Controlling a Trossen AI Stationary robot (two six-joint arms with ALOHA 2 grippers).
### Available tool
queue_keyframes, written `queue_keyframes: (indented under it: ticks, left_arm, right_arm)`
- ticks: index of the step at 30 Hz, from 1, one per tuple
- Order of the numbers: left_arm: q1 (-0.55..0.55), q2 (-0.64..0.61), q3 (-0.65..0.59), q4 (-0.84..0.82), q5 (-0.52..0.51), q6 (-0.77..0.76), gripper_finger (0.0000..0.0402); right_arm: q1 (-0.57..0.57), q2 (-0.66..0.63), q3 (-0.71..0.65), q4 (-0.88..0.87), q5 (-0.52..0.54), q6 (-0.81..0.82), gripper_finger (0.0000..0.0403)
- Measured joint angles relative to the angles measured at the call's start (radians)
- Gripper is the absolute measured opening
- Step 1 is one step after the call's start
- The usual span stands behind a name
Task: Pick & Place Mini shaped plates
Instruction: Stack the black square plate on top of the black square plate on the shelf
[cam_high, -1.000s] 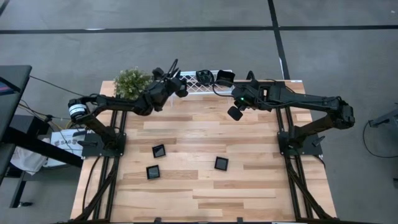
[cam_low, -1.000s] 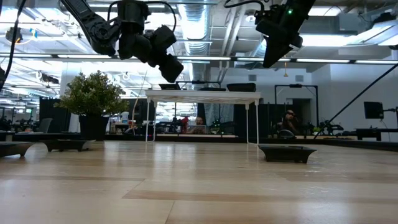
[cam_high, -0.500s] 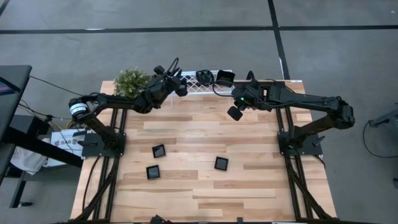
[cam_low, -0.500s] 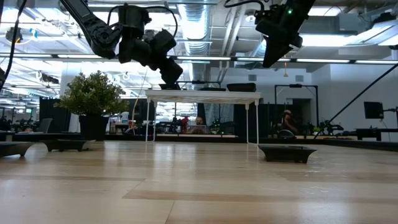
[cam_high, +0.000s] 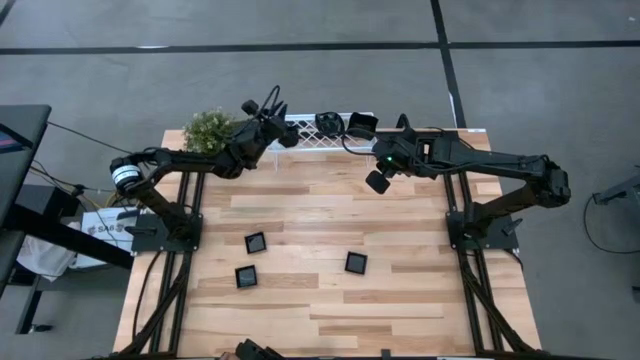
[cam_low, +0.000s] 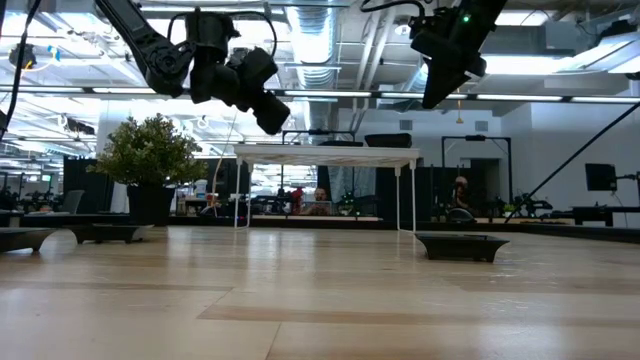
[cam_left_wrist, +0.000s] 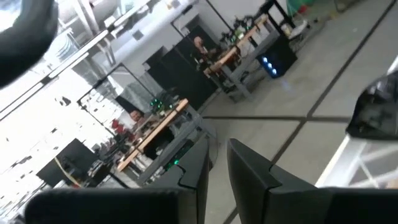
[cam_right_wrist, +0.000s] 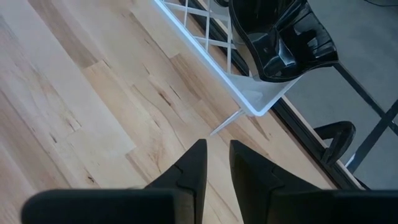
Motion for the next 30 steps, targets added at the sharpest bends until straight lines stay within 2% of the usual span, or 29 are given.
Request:
queue_keyframes:
  ticks: [8, 10, 14, 16, 18, 20, 23, 26, 28, 30]
  left_arm:
    - [-0.028, 0.0, 0.0, 0.022, -0.005, 0.0, 0.0061]
    - [-0.054, 0.0, 0.001, 0.022, -0.038, 0.0, 0.0061]
    - [-0.141, -0.022, 0.001, 0.01, -0.228, 0.004, 0.0061]
    - [-0.202, -0.051, 0.001, -0.032, -0.359, 0.004, 0.0061]
    - [-0.271, -0.089, 0.001, -0.134, -0.48, 0.003, 0.0061]
    - [-0.352, -0.139, -0.016, -0.244, -0.534, -0.027, 0.0061]
    - [-0.476, -0.229, -0.078, -0.342, -0.527, -0.15, 0.0061]
    - [-0.594, -0.336, -0.167, -0.367, -0.502, -0.314, 0.0061]
    - [-0.672, -0.41, -0.234, -0.38, -0.452, -0.43, 0.0061]
    - [-0.741, -0.488, -0.306, -0.391, -0.357, -0.538, 0.0061]
  right_arm:
    - [0.0, 0.0, 0.0, 0.0, 0.0, -0.002, 0.0064]
    - [0.0, 0.0, 0.0, 0.0, 0.0, -0.002, 0.0064]
    - [0.0, 0.0, 0.0, 0.0, -0.001, -0.002, 0.0064]
    - [0.01, 0.0, -0.003, 0.002, -0.011, -0.003, 0.0064]
    - [0.036, 0.0, -0.018, 0.021, -0.021, -0.017, 0.0064]
    - [0.079, -0.001, -0.045, 0.072, -0.021, -0.034, 0.0064]
    - [0.153, -0.001, -0.08, 0.172, -0.027, -0.054, 0.0064]
    - [0.231, -0.001, -0.13, 0.281, -0.026, -0.06, 0.0064]
    - [0.281, 0.0, -0.164, 0.328, -0.027, -0.061, 0.0064]
    - [0.331, 0.0, -0.199, 0.372, -0.027, -0.061, 0.0064]
